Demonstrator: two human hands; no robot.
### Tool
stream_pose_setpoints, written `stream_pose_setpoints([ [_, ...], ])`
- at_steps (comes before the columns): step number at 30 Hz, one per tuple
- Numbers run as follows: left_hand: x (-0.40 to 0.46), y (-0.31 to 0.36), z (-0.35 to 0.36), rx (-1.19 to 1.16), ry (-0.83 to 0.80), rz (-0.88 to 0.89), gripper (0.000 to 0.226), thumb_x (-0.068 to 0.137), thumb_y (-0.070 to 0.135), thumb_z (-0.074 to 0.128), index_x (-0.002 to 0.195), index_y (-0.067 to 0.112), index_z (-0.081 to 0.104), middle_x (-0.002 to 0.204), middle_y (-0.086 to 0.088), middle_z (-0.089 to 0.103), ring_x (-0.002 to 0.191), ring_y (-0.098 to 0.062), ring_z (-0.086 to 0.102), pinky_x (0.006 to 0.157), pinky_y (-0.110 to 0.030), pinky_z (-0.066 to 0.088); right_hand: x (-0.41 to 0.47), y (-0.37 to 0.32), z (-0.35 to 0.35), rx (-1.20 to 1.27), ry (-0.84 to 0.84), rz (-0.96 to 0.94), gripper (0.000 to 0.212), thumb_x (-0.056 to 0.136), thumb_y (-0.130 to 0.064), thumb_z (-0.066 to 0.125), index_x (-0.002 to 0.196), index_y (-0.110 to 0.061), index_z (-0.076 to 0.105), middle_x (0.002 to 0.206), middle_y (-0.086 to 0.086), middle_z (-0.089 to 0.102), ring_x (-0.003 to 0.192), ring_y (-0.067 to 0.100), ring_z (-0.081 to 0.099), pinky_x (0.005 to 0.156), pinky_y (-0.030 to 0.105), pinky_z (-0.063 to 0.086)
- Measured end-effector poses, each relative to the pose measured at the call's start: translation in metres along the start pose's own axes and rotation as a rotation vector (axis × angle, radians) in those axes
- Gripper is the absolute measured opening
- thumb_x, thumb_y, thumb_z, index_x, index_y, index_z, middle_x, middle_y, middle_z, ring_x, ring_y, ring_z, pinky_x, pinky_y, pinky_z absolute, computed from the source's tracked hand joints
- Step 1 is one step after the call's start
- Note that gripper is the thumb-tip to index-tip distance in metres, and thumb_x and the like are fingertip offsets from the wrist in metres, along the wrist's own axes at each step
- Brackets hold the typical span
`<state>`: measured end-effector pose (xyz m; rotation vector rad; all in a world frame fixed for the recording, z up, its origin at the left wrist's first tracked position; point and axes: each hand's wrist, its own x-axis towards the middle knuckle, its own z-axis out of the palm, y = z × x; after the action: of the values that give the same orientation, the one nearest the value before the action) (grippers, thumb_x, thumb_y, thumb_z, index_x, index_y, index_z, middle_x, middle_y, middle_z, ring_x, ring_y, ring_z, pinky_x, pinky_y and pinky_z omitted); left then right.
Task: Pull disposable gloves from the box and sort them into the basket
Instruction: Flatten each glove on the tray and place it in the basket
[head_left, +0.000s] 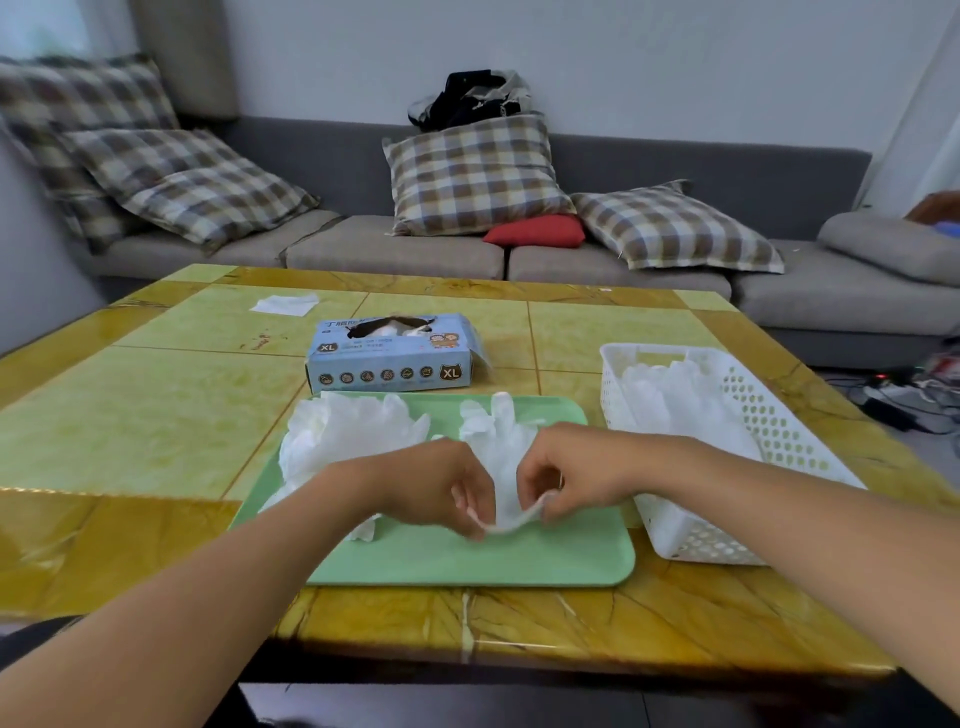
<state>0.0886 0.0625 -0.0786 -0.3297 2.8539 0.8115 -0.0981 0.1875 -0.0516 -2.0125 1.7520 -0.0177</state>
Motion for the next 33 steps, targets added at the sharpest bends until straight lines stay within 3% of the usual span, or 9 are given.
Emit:
stream_pose_setpoints([
  [4, -0.008, 0.009, -0.004, -0.096, 0.006, -0.032, 0.026, 0.089, 0.049, 0.071, 0.097, 0.026, 0.078, 0.091, 0.014, 0.075, 0.087, -0.003, 0.068, 0.085, -0.023, 0.054, -0.006, -0.018, -0.009, 0.189, -0.304, 0.133, 0.025, 0.086, -0.036, 0.079, 0.104, -0.018, 0.077, 0.091, -0.003, 0.076, 0.083, 0.009, 0.070, 0.082, 0.032, 0.057],
  [9, -0.007, -0.014, -0.007, 0.310, 0.248, -0.149, 0.041, 0.087, 0.059, 0.066, 0.118, 0.033, 0.067, 0.122, 0.011, 0.060, 0.113, -0.012, 0.055, 0.095, -0.034, 0.047, 0.017, -0.005, -0.015, -0.134, 0.140, 0.199, 0.033, 0.092, -0.039, 0.070, 0.119, -0.020, 0.070, 0.110, -0.004, 0.069, 0.092, 0.012, 0.061, 0.081, 0.029, 0.052],
  [12, -0.002, -0.016, 0.001, 0.379, 0.226, -0.207, 0.049, 0.084, 0.067, 0.064, 0.119, 0.033, 0.064, 0.127, 0.008, 0.051, 0.115, -0.018, 0.049, 0.097, -0.038, 0.045, 0.038, 0.005, -0.006, -0.199, 0.101, 0.277, 0.035, 0.093, -0.029, 0.065, 0.126, -0.017, 0.064, 0.114, 0.000, 0.063, 0.096, 0.016, 0.055, 0.084, 0.034, 0.049],
  [16, 0.005, -0.014, 0.004, 0.416, 0.241, -0.296, 0.068, 0.077, 0.079, 0.060, 0.118, 0.024, 0.059, 0.115, 0.004, 0.055, 0.104, -0.018, 0.054, 0.087, -0.036, 0.047, 0.059, 0.016, -0.013, -0.234, 0.178, 0.384, 0.036, 0.082, -0.027, 0.072, 0.109, -0.006, 0.060, 0.111, 0.009, 0.056, 0.101, 0.028, 0.059, 0.082, 0.040, 0.052],
  [20, 0.007, -0.017, 0.005, 0.387, 0.261, -0.327, 0.088, 0.072, 0.081, 0.062, 0.134, 0.021, 0.047, 0.118, 0.000, 0.056, 0.106, -0.021, 0.056, 0.089, -0.039, 0.051, 0.062, 0.023, -0.016, -0.209, 0.244, 0.368, 0.052, 0.075, -0.023, 0.081, 0.121, -0.011, 0.057, 0.120, 0.003, 0.051, 0.109, 0.025, 0.055, 0.091, 0.044, 0.052],
  [23, 0.009, -0.017, 0.003, 0.397, 0.189, -0.262, 0.094, 0.079, 0.078, 0.059, 0.156, 0.038, 0.022, 0.120, -0.002, 0.047, 0.109, -0.024, 0.054, 0.091, -0.040, 0.049, 0.057, 0.025, -0.013, -0.152, 0.248, 0.320, 0.030, 0.073, -0.016, 0.084, 0.098, -0.019, 0.066, 0.092, -0.008, 0.058, 0.090, 0.020, 0.061, 0.075, 0.033, 0.054],
  [25, 0.011, -0.018, -0.001, 0.426, 0.152, -0.251, 0.090, 0.080, 0.080, 0.055, 0.156, 0.043, 0.021, 0.120, -0.001, 0.043, 0.111, -0.024, 0.051, 0.091, -0.040, 0.047, 0.056, 0.027, -0.012, -0.104, 0.190, 0.319, 0.022, 0.074, -0.016, 0.085, 0.089, -0.020, 0.070, 0.082, -0.010, 0.061, 0.082, 0.017, 0.063, 0.069, 0.027, 0.052],
  [29, 0.014, -0.019, -0.005, 0.426, 0.119, -0.380, 0.099, 0.071, 0.090, 0.053, 0.145, 0.024, 0.042, 0.121, -0.002, 0.042, 0.111, -0.024, 0.046, 0.092, -0.039, 0.045, 0.053, 0.033, -0.014, -0.046, 0.139, 0.387, 0.058, 0.073, -0.030, 0.089, 0.123, -0.016, 0.064, 0.099, -0.006, 0.060, 0.091, 0.018, 0.062, 0.075, 0.028, 0.051],
  [33, 0.014, -0.020, -0.006, 0.375, 0.162, -0.467, 0.109, 0.064, 0.094, 0.054, 0.135, 0.013, 0.043, 0.117, 0.000, 0.039, 0.105, -0.021, 0.041, 0.093, -0.040, 0.045, 0.046, 0.036, -0.012, -0.057, 0.178, 0.410, 0.080, 0.074, -0.036, 0.089, 0.141, -0.017, 0.050, 0.117, -0.001, 0.057, 0.093, 0.014, 0.053, 0.074, 0.025, 0.041],
])
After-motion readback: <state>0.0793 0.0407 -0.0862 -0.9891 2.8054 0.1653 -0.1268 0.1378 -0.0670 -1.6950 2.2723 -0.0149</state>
